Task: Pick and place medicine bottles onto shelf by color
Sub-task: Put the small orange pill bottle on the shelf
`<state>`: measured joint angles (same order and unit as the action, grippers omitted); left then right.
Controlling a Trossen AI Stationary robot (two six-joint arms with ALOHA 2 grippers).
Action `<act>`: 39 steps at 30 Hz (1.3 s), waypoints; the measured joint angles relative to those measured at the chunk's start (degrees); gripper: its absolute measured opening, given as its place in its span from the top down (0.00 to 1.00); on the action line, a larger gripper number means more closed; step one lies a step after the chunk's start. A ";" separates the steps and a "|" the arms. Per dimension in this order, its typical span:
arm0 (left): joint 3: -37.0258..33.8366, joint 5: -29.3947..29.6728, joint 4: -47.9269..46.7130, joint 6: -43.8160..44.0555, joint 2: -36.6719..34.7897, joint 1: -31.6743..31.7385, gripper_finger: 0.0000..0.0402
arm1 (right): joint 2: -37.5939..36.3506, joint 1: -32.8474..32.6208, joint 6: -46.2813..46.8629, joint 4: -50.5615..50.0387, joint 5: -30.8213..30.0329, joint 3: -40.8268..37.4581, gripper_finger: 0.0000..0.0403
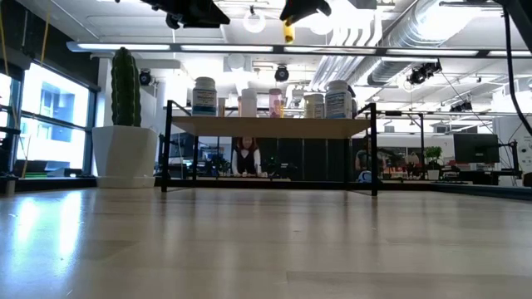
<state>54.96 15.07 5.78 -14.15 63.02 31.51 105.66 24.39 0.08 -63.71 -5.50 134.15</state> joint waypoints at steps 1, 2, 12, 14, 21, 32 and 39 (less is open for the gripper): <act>0.00 0.03 -0.01 0.00 0.00 0.00 0.46 | 0.39 0.17 0.08 -0.25 0.03 0.00 0.77; -0.02 0.04 -0.08 -0.02 0.00 0.00 0.46 | 0.66 0.34 0.09 -0.85 0.14 0.00 0.77; 0.00 0.06 -1.30 -1.03 0.07 -0.02 0.46 | -3.24 -0.85 5.47 -2.08 0.30 -14.00 0.77; 0.00 0.04 -1.38 -1.05 0.07 -0.01 0.46 | -6.51 -1.27 7.11 1.91 0.37 -19.82 0.77; 0.00 -0.02 -1.38 0.31 0.07 -0.02 0.46 | -17.74 -2.54 12.51 19.44 1.05 -38.53 0.77; 0.00 -0.79 -1.38 1.55 0.07 -0.02 0.46 | -24.77 -7.80 19.75 37.48 -3.50 -58.86 0.77; 0.00 -0.98 -1.38 1.54 0.07 -0.02 0.46 | -24.63 -12.73 21.26 41.86 -14.63 -63.66 0.77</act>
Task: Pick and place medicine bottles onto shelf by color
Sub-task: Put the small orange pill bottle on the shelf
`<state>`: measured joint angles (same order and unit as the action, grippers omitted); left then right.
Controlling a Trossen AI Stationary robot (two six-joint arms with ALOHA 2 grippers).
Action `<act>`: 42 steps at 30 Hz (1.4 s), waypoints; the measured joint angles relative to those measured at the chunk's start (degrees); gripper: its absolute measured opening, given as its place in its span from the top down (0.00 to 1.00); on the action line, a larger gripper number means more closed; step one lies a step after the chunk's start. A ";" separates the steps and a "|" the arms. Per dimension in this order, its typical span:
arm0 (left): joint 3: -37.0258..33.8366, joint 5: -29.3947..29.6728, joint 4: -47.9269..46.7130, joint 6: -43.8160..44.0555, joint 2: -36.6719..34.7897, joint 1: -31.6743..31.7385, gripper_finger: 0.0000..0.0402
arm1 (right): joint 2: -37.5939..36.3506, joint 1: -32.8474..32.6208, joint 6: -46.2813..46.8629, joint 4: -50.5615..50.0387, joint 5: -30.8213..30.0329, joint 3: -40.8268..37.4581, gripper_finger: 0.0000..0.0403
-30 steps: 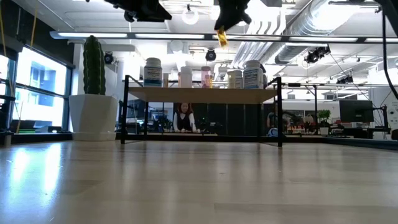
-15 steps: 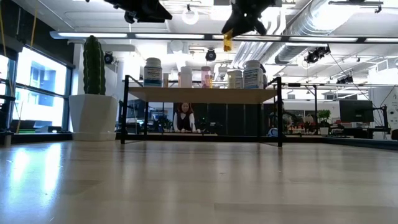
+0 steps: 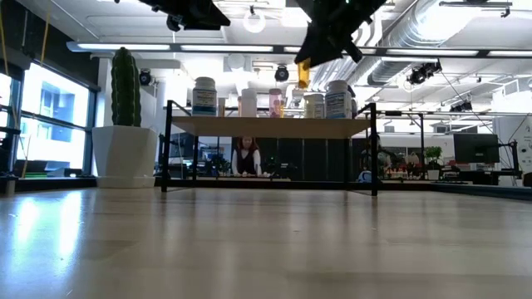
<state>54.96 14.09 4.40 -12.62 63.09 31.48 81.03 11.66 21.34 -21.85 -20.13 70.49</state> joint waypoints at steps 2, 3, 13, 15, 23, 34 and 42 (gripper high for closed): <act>0.00 -0.03 0.00 0.01 0.00 0.00 0.46 | -0.04 -0.43 1.15 0.54 -2.39 -1.17 0.77; 0.00 -0.03 0.00 -0.01 0.00 0.01 0.46 | -0.04 -0.43 1.92 0.67 -3.01 -1.73 0.77; 0.00 -0.03 0.00 -0.01 0.00 0.00 0.46 | 0.21 -0.46 4.34 6.30 -3.43 -6.92 0.77; 0.00 -0.05 0.00 -0.01 0.00 0.00 0.46 | 0.72 -0.22 4.31 6.30 -3.35 -6.99 0.77; 0.00 -0.06 -0.04 -0.01 0.00 0.00 0.46 | 2.90 0.43 4.17 7.32 -1.22 -7.00 0.77; 0.00 -0.07 -0.04 -0.03 0.00 0.00 0.46 | 4.22 1.17 0.25 7.16 -1.41 -6.96 0.77; 0.00 -0.07 -0.07 -0.17 0.00 0.00 0.46 | 4.55 1.22 -1.52 6.59 -3.28 -6.92 0.77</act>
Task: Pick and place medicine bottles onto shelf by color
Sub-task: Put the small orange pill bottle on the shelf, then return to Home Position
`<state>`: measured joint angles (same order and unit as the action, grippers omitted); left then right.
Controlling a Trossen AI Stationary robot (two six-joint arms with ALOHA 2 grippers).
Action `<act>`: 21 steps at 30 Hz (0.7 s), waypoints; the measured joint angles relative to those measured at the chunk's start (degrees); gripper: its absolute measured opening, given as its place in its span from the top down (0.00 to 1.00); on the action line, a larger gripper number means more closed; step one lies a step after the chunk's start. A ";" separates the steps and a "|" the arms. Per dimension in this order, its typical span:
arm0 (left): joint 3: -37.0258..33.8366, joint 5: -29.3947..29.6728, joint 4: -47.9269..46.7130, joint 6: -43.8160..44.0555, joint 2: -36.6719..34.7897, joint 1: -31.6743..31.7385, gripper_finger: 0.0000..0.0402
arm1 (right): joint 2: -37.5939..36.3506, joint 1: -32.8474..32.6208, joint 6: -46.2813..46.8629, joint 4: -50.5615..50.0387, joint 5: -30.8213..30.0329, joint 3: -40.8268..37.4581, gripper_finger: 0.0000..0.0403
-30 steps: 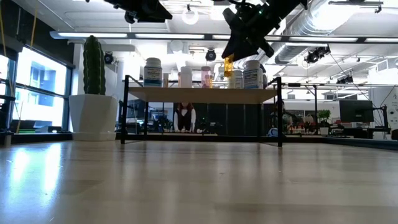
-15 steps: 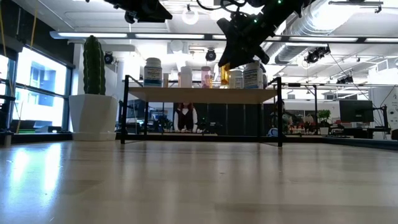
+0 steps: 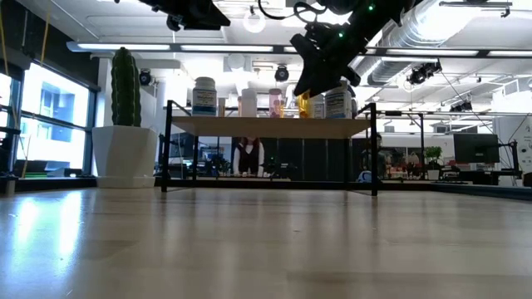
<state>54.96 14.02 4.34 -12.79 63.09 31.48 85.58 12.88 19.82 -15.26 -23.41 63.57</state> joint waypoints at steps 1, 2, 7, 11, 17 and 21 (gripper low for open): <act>0.00 0.02 0.00 -0.19 0.00 0.00 0.46 | 0.00 -0.02 0.00 -0.09 -0.16 0.00 0.77; 0.00 0.02 0.00 -0.53 0.00 0.00 0.46 | 0.00 -0.02 0.00 -0.10 -0.17 0.00 0.77; 0.00 0.02 0.00 -1.34 0.00 0.00 0.46 | 0.00 -0.02 -0.07 -0.24 -0.47 0.00 0.72; 0.00 0.02 0.00 -1.34 0.00 0.00 0.46 | 0.00 -0.02 0.07 -0.61 -0.47 0.00 0.65; 0.00 0.02 0.00 -1.34 0.00 0.00 0.46 | 0.02 0.00 0.72 0.38 -0.47 -0.01 0.57; 0.00 0.02 0.00 -1.34 0.00 0.00 0.46 | 0.02 0.25 0.72 1.73 -0.50 -0.01 0.56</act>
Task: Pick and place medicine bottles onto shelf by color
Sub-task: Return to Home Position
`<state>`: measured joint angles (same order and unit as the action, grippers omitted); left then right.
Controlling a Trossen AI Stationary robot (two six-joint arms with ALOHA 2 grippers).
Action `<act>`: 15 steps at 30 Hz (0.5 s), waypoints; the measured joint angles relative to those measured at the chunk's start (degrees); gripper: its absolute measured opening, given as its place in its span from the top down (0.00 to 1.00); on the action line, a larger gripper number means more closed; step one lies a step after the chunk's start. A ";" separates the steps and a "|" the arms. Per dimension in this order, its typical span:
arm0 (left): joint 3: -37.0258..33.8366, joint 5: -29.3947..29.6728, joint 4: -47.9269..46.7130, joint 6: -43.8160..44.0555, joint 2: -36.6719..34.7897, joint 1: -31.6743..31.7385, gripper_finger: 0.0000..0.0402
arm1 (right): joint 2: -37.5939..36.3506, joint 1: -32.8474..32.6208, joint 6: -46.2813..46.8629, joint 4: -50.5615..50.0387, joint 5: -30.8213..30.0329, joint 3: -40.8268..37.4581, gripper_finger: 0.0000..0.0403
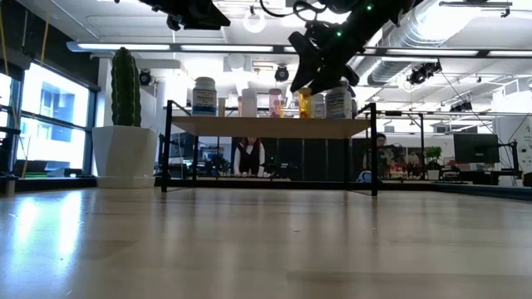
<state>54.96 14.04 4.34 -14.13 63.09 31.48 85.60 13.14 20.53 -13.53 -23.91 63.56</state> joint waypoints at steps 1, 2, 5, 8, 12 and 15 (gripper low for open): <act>0.00 0.00 0.00 0.00 0.00 0.00 0.46 | 0.00 0.02 0.00 0.52 0.04 0.01 0.56; 0.00 0.00 0.00 0.00 0.00 0.00 0.46 | 0.00 0.03 -0.01 1.13 0.08 0.01 0.56; 0.00 -0.02 0.00 0.00 0.00 0.00 0.46 | -0.01 0.03 -0.02 3.18 0.10 -0.01 0.56; 0.00 -0.01 0.00 0.00 0.00 0.00 0.46 | -0.02 0.01 -0.02 5.08 0.16 0.01 0.56; 0.00 -0.02 -0.15 0.00 0.00 0.00 0.46 | -0.09 0.01 -0.14 8.62 0.21 0.01 0.56; 0.00 -0.07 -0.31 0.52 0.00 0.00 0.46 | -0.87 0.01 -1.33 11.61 0.32 0.01 0.56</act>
<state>54.96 13.97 4.03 -13.61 63.09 31.48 84.74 13.15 19.20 -1.92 -23.59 63.57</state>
